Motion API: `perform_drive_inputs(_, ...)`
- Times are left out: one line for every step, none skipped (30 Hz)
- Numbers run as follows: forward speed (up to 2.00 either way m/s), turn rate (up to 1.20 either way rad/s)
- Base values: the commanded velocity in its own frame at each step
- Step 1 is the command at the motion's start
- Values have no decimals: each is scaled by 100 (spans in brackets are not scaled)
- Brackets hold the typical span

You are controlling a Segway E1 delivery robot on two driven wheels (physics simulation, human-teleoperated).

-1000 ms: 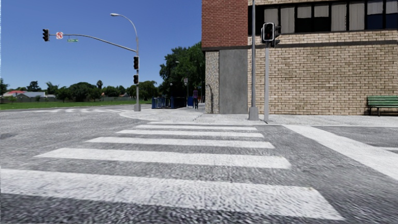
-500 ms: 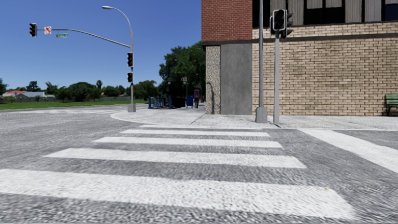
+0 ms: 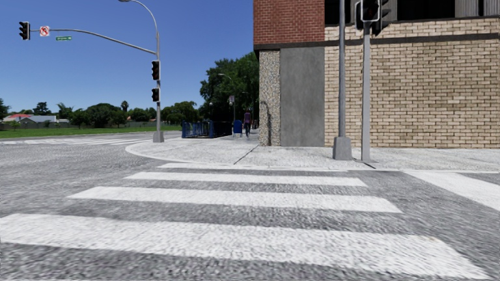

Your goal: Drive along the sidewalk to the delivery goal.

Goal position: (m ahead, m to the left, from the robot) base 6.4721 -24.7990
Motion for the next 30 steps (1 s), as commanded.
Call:
perform_drive_inputs(200,0)
perform_drive_inputs(200,0)
perform_drive_inputs(200,0)
perform_drive_inputs(200,0)
perform_drive_inputs(200,0)
perform_drive_inputs(200,0)
perform_drive_inputs(200,0)
perform_drive_inputs(200,0)
perform_drive_inputs(200,0)
perform_drive_inputs(200,-9)
perform_drive_inputs(200,-18)
perform_drive_inputs(200,-18)
perform_drive_inputs(200,-23)
perform_drive_inputs(200,-25)
perform_drive_inputs(200,-25)
perform_drive_inputs(200,-26)
perform_drive_inputs(200,-26)
perform_drive_inputs(200,-26)
perform_drive_inputs(200,-26)
perform_drive_inputs(200,-26)
perform_drive_inputs(200,-26)
perform_drive_inputs(200,-26)
perform_drive_inputs(200,-26)
perform_drive_inputs(200,-26)
perform_drive_inputs(200,-26)
perform_drive_inputs(200,-26)
perform_drive_inputs(200,-26)
perform_drive_inputs(200,-26)
perform_drive_inputs(200,-26)
perform_drive_inputs(200,-26)
